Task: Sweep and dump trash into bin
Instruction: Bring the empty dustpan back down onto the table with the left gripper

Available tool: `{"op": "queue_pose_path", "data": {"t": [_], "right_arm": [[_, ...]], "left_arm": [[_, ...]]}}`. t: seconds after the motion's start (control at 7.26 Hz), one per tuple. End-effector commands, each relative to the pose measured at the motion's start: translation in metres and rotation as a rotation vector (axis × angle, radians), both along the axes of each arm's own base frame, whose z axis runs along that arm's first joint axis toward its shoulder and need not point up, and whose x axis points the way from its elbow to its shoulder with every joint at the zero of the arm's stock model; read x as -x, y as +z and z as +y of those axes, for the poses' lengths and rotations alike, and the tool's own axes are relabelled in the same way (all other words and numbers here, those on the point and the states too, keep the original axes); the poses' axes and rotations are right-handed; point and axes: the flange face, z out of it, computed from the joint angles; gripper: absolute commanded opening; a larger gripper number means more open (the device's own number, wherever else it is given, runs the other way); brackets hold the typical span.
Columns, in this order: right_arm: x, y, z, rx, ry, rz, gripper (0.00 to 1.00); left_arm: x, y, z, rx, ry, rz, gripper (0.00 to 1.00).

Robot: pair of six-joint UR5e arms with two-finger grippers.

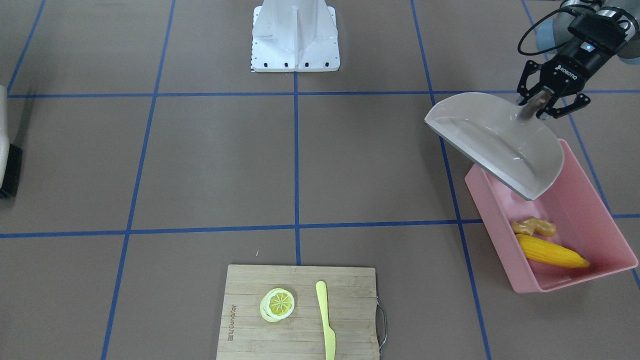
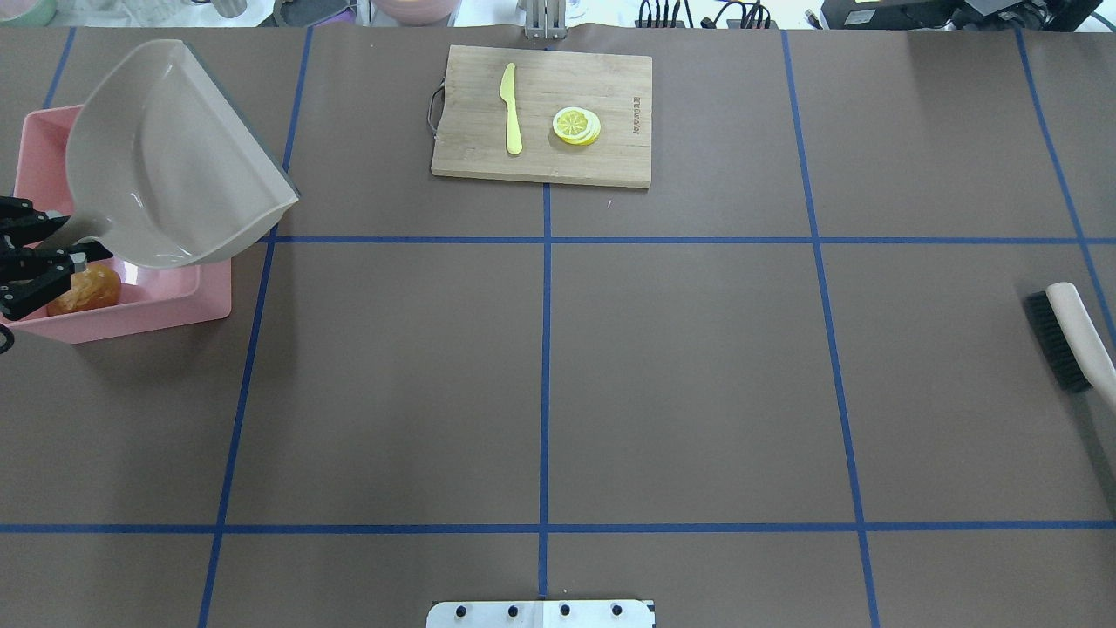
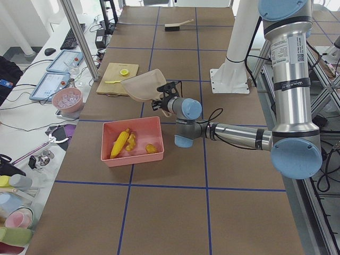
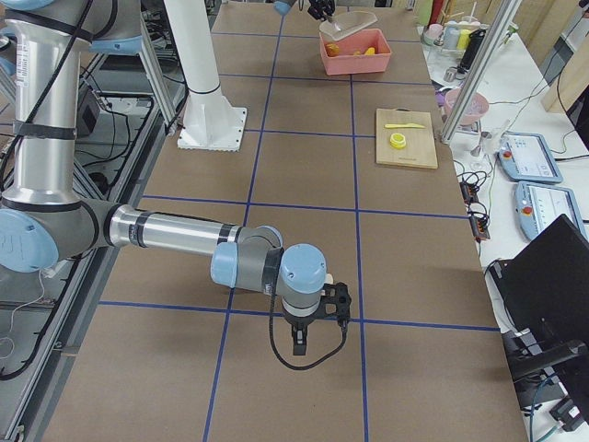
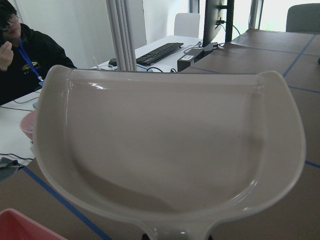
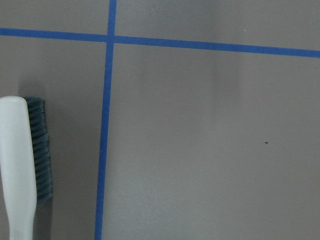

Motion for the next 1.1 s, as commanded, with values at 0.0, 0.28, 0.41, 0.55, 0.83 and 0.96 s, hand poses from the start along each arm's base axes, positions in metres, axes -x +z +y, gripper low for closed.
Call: {"op": "queue_pose_path", "data": {"t": [0.0,0.28,0.41,0.55,0.83,0.96], "right_arm": [[0.000,0.000,0.000,-0.003,-0.003,-0.001,1.00],[0.000,0.001,0.001,-0.002,-0.005,0.000,1.00],[0.000,0.006,0.003,0.007,-0.006,0.001,1.00],[0.000,0.009,0.003,0.013,-0.006,0.000,1.00],[0.000,0.007,0.001,0.009,-0.006,0.001,1.00],[0.000,0.011,0.002,0.016,-0.007,0.001,1.00]], "left_arm": [[-0.033,-0.024,-0.035,-0.111,0.071,-0.192,0.00],[-0.078,-0.040,-0.058,-0.125,0.151,-0.322,0.00],[-0.130,-0.043,-0.038,-0.122,0.274,-0.332,0.00],[-0.167,-0.069,-0.022,-0.176,0.338,-0.308,0.00],[-0.218,-0.075,-0.003,-0.191,0.439,-0.340,0.00],[-0.228,-0.085,-0.007,-0.181,0.466,-0.359,0.00]]}}
